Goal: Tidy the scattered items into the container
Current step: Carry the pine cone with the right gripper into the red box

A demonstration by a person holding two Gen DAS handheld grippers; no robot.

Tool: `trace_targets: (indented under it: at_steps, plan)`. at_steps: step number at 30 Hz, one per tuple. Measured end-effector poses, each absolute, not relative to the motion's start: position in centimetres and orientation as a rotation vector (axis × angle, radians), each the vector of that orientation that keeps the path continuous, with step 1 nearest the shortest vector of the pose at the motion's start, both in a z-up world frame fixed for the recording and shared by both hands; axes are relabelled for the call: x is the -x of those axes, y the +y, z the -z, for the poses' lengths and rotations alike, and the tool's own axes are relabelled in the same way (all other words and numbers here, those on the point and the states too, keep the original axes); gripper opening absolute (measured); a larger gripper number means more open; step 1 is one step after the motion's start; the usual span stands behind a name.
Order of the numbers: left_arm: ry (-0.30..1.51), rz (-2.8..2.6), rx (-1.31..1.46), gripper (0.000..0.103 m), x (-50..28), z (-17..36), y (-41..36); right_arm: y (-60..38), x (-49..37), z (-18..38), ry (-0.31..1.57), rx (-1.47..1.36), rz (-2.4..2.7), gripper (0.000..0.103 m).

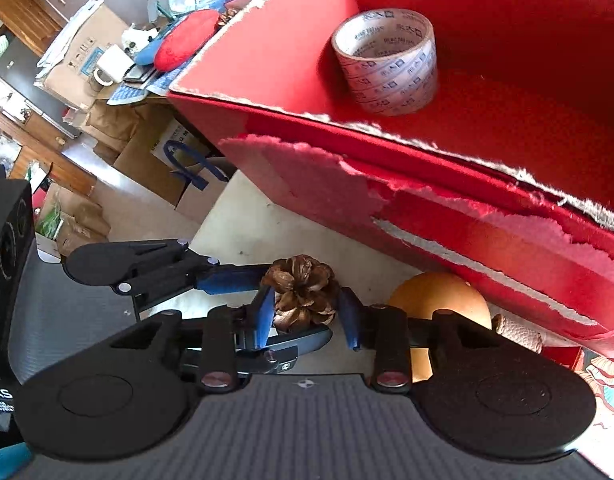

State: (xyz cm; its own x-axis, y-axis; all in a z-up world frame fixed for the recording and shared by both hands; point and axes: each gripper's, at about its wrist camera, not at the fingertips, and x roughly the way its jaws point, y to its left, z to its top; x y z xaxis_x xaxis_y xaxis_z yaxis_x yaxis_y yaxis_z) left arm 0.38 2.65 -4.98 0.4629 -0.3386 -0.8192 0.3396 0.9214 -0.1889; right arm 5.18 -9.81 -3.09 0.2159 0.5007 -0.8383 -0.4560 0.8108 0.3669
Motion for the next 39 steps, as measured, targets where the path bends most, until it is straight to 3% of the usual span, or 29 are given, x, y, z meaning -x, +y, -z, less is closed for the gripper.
trace_targets:
  at_steps: [9, 19, 28, 39]
  plan:
    - [0.887, 0.409, -0.065, 0.052, 2.3, -2.5, 2.7, -10.4, -4.1, -2.3, 1.072, -0.08, -0.733, 0.037]
    - [0.739, 0.447, -0.101, 0.052, 0.2, -9.2, 3.0, -11.7, -3.7, -8.8, 0.857, -0.114, -0.724, 0.037]
    - [0.799, 0.501, -0.138, 0.052, -6.7, -6.9, -0.6, -13.9, -8.1, -7.9, 0.84, -0.149, -0.618, 0.037]
    - [1.091, 0.442, -0.13, 0.052, -13.8, -1.1, -2.5, -15.5, -15.6, -1.7, 1.093, -0.27, -0.587, 0.037]
